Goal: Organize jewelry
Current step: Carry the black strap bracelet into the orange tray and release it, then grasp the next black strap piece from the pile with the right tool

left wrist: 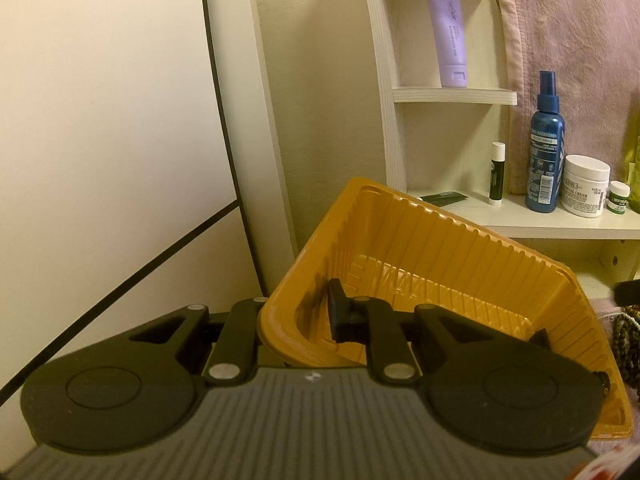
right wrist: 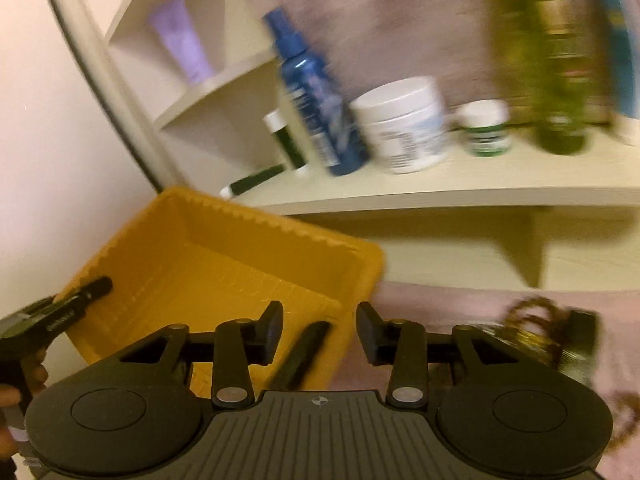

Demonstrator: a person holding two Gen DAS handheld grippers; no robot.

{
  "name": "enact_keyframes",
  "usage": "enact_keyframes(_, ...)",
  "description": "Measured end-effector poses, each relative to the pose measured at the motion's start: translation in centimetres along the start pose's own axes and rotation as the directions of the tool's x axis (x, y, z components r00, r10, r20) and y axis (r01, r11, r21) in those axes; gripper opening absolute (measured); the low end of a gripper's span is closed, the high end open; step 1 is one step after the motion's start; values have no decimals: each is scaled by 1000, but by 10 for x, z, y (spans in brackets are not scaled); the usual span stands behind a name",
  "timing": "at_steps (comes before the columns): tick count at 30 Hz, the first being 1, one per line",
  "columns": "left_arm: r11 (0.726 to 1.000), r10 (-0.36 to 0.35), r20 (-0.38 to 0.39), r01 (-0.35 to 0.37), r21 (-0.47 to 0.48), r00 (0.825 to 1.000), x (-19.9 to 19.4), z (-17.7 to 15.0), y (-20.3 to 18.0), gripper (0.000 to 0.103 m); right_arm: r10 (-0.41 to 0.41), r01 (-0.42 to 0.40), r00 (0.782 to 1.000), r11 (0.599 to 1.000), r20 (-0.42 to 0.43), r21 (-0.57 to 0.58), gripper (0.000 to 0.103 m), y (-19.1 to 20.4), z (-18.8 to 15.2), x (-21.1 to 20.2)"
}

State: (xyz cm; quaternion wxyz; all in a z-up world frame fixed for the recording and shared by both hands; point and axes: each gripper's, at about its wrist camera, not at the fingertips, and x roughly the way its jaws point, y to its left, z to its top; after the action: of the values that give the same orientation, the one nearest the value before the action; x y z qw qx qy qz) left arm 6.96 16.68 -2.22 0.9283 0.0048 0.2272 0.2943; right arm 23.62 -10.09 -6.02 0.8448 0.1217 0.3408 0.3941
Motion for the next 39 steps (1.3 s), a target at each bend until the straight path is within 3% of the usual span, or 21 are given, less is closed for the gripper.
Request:
enact_keyframes(10,1000,2,-1,-2,1,1000,0,0,-1,16,-154,153,988,986,14,61,41,-43,-32,-76)
enact_keyframes(21,1000,2,-1,-2,6,1000,0,0,0,16,-262,261,965,960,2,97,41,-72,-48,-111)
enact_keyframes(28,1000,2,-2,-2,6,1000,1,0,0,16,-290,290,957,953,-7,85,41,-78,-44,-105)
enact_keyframes(39,1000,2,-2,-2,6,1000,1,0,0,16,-325,325,946,943,-8,72,41,-84,-19,-57)
